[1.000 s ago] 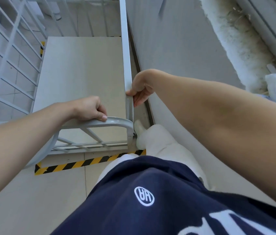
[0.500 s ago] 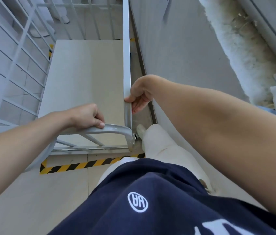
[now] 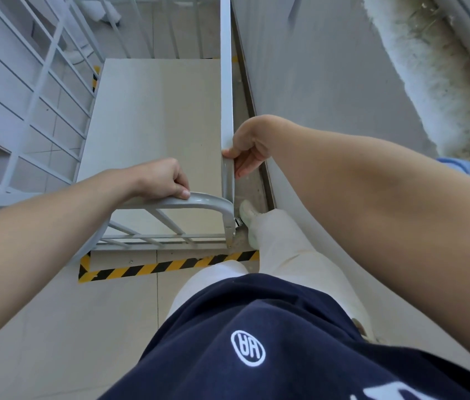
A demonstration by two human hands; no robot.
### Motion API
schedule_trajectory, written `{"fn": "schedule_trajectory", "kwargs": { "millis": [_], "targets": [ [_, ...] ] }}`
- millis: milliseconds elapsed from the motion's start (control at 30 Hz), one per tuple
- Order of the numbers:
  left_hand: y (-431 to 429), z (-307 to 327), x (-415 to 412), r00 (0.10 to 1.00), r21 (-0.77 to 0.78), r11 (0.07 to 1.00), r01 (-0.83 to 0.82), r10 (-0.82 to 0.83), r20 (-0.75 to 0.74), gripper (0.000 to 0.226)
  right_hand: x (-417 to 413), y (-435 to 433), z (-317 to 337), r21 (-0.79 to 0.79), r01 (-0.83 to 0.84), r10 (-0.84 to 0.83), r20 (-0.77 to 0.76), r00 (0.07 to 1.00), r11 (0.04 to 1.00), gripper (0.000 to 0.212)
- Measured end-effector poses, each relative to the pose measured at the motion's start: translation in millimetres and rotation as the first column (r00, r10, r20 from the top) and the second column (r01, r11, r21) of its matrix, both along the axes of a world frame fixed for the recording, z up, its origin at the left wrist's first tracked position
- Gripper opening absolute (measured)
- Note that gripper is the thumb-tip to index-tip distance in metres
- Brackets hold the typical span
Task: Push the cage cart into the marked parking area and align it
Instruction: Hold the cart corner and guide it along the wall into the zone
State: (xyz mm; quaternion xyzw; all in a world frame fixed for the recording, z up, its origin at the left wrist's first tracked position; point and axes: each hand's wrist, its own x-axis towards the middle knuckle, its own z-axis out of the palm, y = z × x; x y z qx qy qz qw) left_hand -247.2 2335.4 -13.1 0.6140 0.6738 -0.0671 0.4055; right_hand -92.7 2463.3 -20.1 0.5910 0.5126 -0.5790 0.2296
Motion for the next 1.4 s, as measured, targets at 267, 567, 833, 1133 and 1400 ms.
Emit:
{"fn": "schedule_trajectory", "kwargs": {
  "millis": [267, 567, 833, 1133, 1400],
  "targets": [
    [0.5, -2.1, -0.4, 0.999, -0.008, 1.0, 0.025, -0.024, 0.023, 0.014, 1.1, -1.6, -2.3, 0.024, 0.011, -0.012, 0.012, 1.0, 1.0, 0.034],
    [-1.0, -2.2, -4.2, 0.998, -0.036, 0.999, -0.003, 0.005, 0.06, 0.015, -7.4, 10.8, -1.2, -0.034, -0.101, 0.102, 0.041, 0.994, 0.994, 0.033],
    [11.7, -2.0, -10.8, 0.997, -0.069, 0.996, 0.057, -0.053, 0.058, 0.013, -7.1, 24.0, -9.6, -0.069, -0.056, 0.055, -0.023, 0.998, 0.996, 0.041],
    [11.1, -0.6, -12.7, 0.995, -0.058, 0.998, 0.008, -0.002, 0.097, 0.019, -11.6, 27.1, -1.6, -0.094, -0.104, 0.103, -0.01, 0.995, 0.99, 0.044],
    [2.0, -0.4, -12.8, 0.991, -0.129, 0.992, -0.012, 0.028, 0.129, 0.015, -9.0, 30.5, -11.6, -0.209, -0.12, 0.117, -0.024, 0.993, 0.971, 0.044]
  ]
}}
